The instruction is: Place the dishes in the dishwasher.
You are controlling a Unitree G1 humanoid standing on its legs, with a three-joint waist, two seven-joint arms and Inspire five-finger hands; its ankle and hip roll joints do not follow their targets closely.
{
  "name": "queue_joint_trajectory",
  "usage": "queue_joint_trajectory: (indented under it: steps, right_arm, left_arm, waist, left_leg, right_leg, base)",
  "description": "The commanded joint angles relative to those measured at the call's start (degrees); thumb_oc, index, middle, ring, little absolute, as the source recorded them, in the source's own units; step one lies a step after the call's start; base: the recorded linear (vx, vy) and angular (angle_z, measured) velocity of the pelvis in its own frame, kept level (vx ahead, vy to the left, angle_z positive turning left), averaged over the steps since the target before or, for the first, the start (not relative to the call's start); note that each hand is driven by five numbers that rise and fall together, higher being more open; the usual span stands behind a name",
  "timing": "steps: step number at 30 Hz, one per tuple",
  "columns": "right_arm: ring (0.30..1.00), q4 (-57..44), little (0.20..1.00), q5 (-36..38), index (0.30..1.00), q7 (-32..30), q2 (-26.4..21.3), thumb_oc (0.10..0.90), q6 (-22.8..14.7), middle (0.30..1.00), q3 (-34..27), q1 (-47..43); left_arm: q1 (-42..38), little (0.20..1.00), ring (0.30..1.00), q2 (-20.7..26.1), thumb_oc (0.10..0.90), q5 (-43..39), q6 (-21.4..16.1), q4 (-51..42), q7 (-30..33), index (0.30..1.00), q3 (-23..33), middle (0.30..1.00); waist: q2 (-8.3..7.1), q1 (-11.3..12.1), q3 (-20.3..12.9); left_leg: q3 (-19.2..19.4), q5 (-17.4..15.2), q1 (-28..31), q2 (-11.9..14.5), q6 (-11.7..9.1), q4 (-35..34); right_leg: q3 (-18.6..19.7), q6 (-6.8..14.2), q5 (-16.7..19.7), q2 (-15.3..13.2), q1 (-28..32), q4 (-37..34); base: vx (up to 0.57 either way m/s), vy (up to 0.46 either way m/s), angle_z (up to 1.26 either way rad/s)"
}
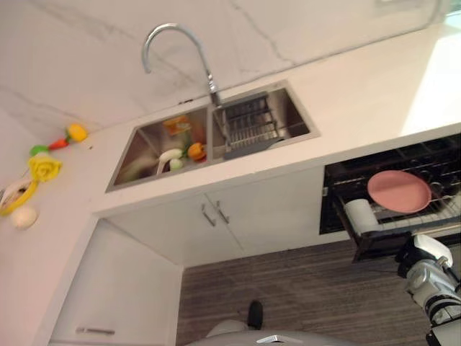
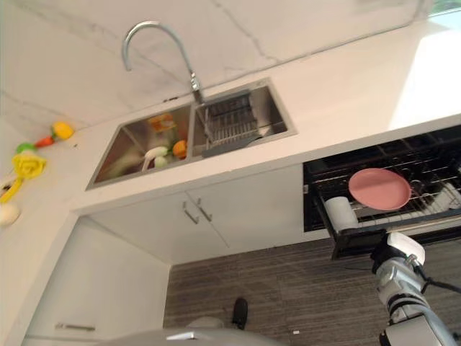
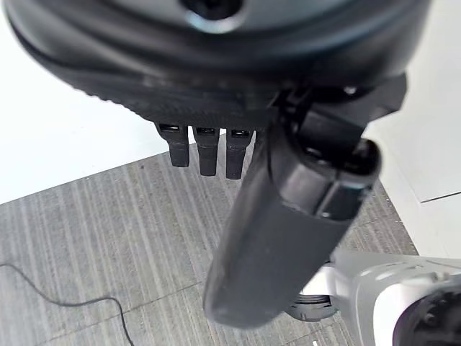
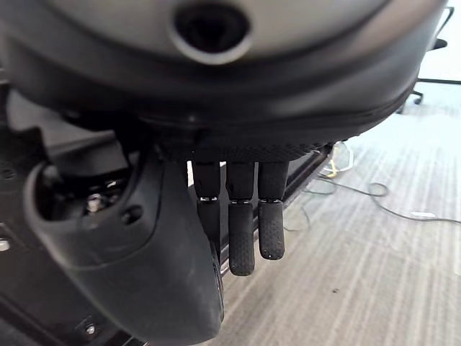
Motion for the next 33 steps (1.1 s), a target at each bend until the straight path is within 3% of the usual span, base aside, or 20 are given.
queue_joint_trajectory:
  steps: [1,6,10,11,12,13,14,17,18,21,25,27,28,30,31,33]
  right_arm:
    - [0.300,-12.57,0.300,-4.93,0.300,-4.03,-4.48,0.400,-5.63,0.300,5.31,-15.10]
    - [0.300,-13.64,0.300,-7.23,0.300,-4.19,-6.36,0.400,-5.68,0.300,10.81,-22.44]
    - [0.300,-10.53,0.300,-6.66,0.300,-5.48,-8.94,0.400,-5.45,0.300,15.87,-31.55]
    - [0.300,-10.29,0.300,-6.57,0.300,-5.52,-8.85,0.400,-5.49,0.300,16.12,-31.93]
    - [0.622,-9.65,0.622,-5.38,0.622,-5.55,-7.44,0.615,-5.18,0.622,16.50,-32.64]
    - [0.834,-9.61,0.834,-5.35,0.834,-5.58,-7.33,0.756,-5.17,0.834,16.51,-32.68]
    - [0.900,-9.51,0.900,-4.52,0.900,-5.44,-5.35,0.800,-4.87,0.900,15.85,-31.34]
    - [0.900,-9.53,0.900,-4.24,0.900,-5.28,-4.01,0.800,-4.68,0.900,15.18,-29.54]
    - [0.900,-9.54,0.900,-3.54,0.900,-5.08,-1.29,0.800,-4.57,0.900,13.37,-24.50]
    - [0.900,-9.03,0.900,-2.64,0.900,-4.94,0.83,0.800,-4.69,0.900,11.21,-20.35]
    - [0.900,-9.43,0.900,-0.68,0.900,-4.69,5.03,0.800,-5.28,0.900,7.62,-12.50]
    - [0.900,-9.46,0.900,0.25,0.900,-2.42,9.67,0.800,-6.06,0.900,5.70,-4.37]
    - [0.900,-9.59,0.900,0.22,0.900,-2.41,9.73,0.800,-6.05,0.900,5.65,-4.10]
    - [0.900,-1.38,0.900,3.99,0.900,2.29,15.93,0.800,-6.57,0.900,2.76,4.28]
    - [0.900,-1.35,0.900,4.02,0.900,2.30,16.00,0.800,-6.66,0.900,2.75,4.46]
    - [0.900,2.39,0.900,7.14,0.900,4.67,17.63,0.800,-6.31,0.900,-0.18,8.85]
  left_arm:
    - [-4.87,0.900,0.900,3.64,0.800,0.28,-0.35,2.37,1.51,0.900,-2.01,0.900]
    - [-5.52,0.900,0.900,5.54,0.800,-1.59,-0.67,2.25,1.92,0.900,-1.10,0.900]
    - [-6.53,0.900,0.900,7.71,0.800,-6.41,-1.58,-1.85,2.24,0.900,-1.05,0.900]
    - [-6.59,0.900,0.900,7.69,0.800,-6.52,-1.54,-1.90,2.19,0.900,-0.96,0.900]
    - [-6.84,0.900,0.900,7.86,0.800,-9.10,-1.53,-2.24,2.11,0.900,-0.21,0.900]
    - [-6.82,0.900,0.900,7.94,0.800,-9.17,-1.53,-2.24,2.09,0.900,-0.17,0.900]
    - [-6.94,0.900,0.900,8.10,0.800,-10.50,-1.58,-2.58,2.16,0.900,0.93,0.900]
    - [-6.69,0.900,0.900,8.60,0.800,-10.88,-1.58,-3.11,2.30,0.900,1.72,0.900]
    - [-6.44,0.900,0.900,9.39,0.800,-11.40,-1.90,-4.45,2.87,0.900,4.07,0.900]
    - [-6.25,0.900,0.900,9.77,0.800,-11.55,-2.04,-5.01,2.81,0.900,4.79,0.900]
    - [-7.22,0.900,0.900,9.37,0.800,-10.16,-2.26,-4.76,3.00,0.900,5.55,0.900]
    - [-7.30,0.900,0.900,7.54,0.800,-11.28,-1.58,-3.49,1.29,0.900,6.77,0.900]
    - [-7.20,0.900,0.900,7.67,0.800,-11.35,-1.61,-3.42,1.19,0.900,6.71,0.900]
    - [-7.27,0.900,0.900,5.30,0.800,-11.35,-0.94,-0.07,-3.87,0.900,6.29,0.900]
    - [-7.12,0.900,0.900,5.42,0.800,-11.36,-1.00,-0.03,-3.96,0.900,6.22,0.900]
    - [-7.36,0.900,0.900,4.80,0.800,-11.23,-0.68,0.91,-4.88,0.900,6.53,0.900]
  waist:
    - [-3.90,3.84,1.33]
    - [-8.66,6.59,4.77]
    - [-11.29,9.19,7.74]
    - [-11.32,9.14,7.77]
    - [-11.87,9.41,8.23]
    - [-11.98,9.40,8.20]
    - [-12.40,9.70,7.95]
    - [-12.88,9.88,7.63]
    - [-13.26,9.81,6.87]
    - [-13.67,9.54,6.22]
    - [-14.36,7.86,5.35]
    - [-15.01,5.47,4.46]
    - [-15.10,5.45,4.42]
    - [-14.78,1.15,2.69]
    - [-14.96,1.16,2.76]
    - [-14.79,-1.97,1.87]
  left_leg:
    - [1.48,-2.82,-1.66,0.64,-1.37,0.92]
    - [-0.17,-2.18,-5.77,1.41,-1.29,0.82]
    - [-1.36,-1.37,-9.18,1.90,-1.57,0.73]
    - [-1.31,-1.35,-9.27,1.91,-1.57,0.73]
    - [-1.43,-1.40,-9.77,1.94,-1.43,0.75]
    - [-1.40,-1.41,-9.80,1.93,-1.42,0.75]
    - [-1.17,-1.68,-9.71,1.77,-1.15,0.75]
    - [-1.03,-1.98,-9.49,1.55,-0.90,0.75]
    - [-0.69,-2.59,-8.77,1.10,-0.27,0.81]
    - [-0.18,-3.15,-7.88,0.59,0.21,0.83]
    - [0.82,-4.58,-5.55,-0.05,1.07,0.88]
    - [1.64,-6.22,-2.93,-0.71,2.14,0.92]
    - [1.63,-6.29,-2.80,-0.82,2.21,0.91]
    - [2.15,-8.21,1.36,-2.05,3.56,0.95]
    - [2.17,-8.33,1.63,-2.34,3.71,0.94]
    - [1.40,-9.25,4.88,-3.99,5.02,0.86]
  right_leg:
    - [4.69,-1.62,-7.97,1.24,-0.01,2.59]
    - [5.53,-1.77,-7.50,2.31,-4.57,3.05]
    - [5.71,-1.87,-7.31,3.17,-7.62,3.15]
    - [5.77,-1.88,-7.31,3.16,-7.75,3.18]
    - [5.94,-1.81,-7.19,3.17,-8.22,3.31]
    - [5.98,-1.80,-7.19,3.14,-8.28,3.33]
    - [5.78,-1.67,-7.12,2.94,-8.18,3.44]
    - [5.69,-1.53,-7.02,2.62,-8.03,3.59]
    - [5.48,-1.34,-6.85,1.97,-7.55,4.18]
    - [5.40,-1.11,-6.87,1.18,-7.12,5.03]
    - [5.68,-0.66,-7.14,-0.41,-6.13,6.88]
    - [5.93,-0.18,-7.47,-2.12,-5.07,9.68]
    - [5.91,-0.07,-7.56,-2.31,-4.99,9.90]
    - [7.43,0.84,-7.16,-4.92,-4.11,15.68]
    - [7.50,1.10,-7.33,-5.40,-4.02,16.22]
    - [10.26,2.96,-2.51,-8.42,-4.37,23.08]
  base:
    - [0.01,-0.005,0.13]
    - [-0.02,-0.031,0.08]
    - [-0.04,-0.041,0.07]
    - [0.00,0.006,0.07]
    - [0.01,0.009,0.04]
    - [0.05,0.029,0.05]
    - [0.04,0.021,0.06]
    - [0.06,0.029,0.01]
    - [0.07,0.030,0.01]
    - [0.07,0.041,0.02]
    - [0.05,0.073,0.01]
    - [0.09,0.140,0.03]
    - [0.10,0.168,-0.04]
    - [0.14,0.238,-0.04]
    - [0.15,0.257,0.06]
    - [0.14,0.240,-0.08]
